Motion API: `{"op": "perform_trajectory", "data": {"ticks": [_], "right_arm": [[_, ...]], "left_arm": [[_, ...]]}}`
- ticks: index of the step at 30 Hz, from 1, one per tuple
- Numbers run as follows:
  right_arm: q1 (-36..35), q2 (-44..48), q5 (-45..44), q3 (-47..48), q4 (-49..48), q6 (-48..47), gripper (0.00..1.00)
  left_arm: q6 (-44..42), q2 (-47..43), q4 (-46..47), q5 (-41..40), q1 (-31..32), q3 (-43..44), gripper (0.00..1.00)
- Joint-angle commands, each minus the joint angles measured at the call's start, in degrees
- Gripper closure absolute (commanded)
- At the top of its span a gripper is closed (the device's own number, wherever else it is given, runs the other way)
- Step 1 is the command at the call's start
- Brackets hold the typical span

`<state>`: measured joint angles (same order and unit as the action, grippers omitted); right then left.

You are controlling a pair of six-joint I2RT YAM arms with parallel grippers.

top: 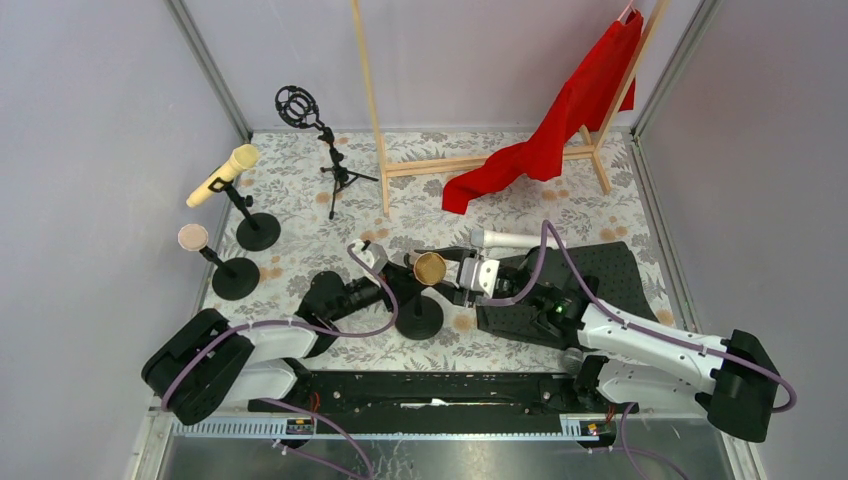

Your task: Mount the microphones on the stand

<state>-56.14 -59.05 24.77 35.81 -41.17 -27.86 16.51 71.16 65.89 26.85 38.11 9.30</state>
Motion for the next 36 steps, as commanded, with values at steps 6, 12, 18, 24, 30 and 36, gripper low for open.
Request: {"op": "perform_trajectory", "data": {"ticks": [6,12,18,24,30,36], "right_arm": [[-2.0,-3.8,-11.7,-2.5,12.1,-2.1,1.00],[-2.3,-5.3,-16.6,0.4,18.5,3.3,1.00],[-2.4,-7.3,-18.0,-0.5,20.3,4.8,1.00],[-2.5,-9.7,-18.3,-1.7,21.2,5.2,1.00],[-2.5,-13.0,-19.8,-0.7,24.3,5.4,1.00],[-2.5,-15.2,-20.0,-1.7,23.7,5.0,1.00]], "left_arm": [[-7.4,-3.8,1.6,-2.2,0.2,1.2,1.00],[-11.3,-4.7,-1.5,-4.6,1.4,0.4,1.00],[-12.6,-5.1,-0.3,-5.2,1.9,-1.3,1.00],[-12.9,-5.1,0.2,-5.6,2.2,-2.2,1.00],[-13.3,-5.8,-0.1,-6.1,2.5,-2.9,1.00],[-13.4,-6.5,-0.5,-6.3,2.5,-3.5,1.00]]}}
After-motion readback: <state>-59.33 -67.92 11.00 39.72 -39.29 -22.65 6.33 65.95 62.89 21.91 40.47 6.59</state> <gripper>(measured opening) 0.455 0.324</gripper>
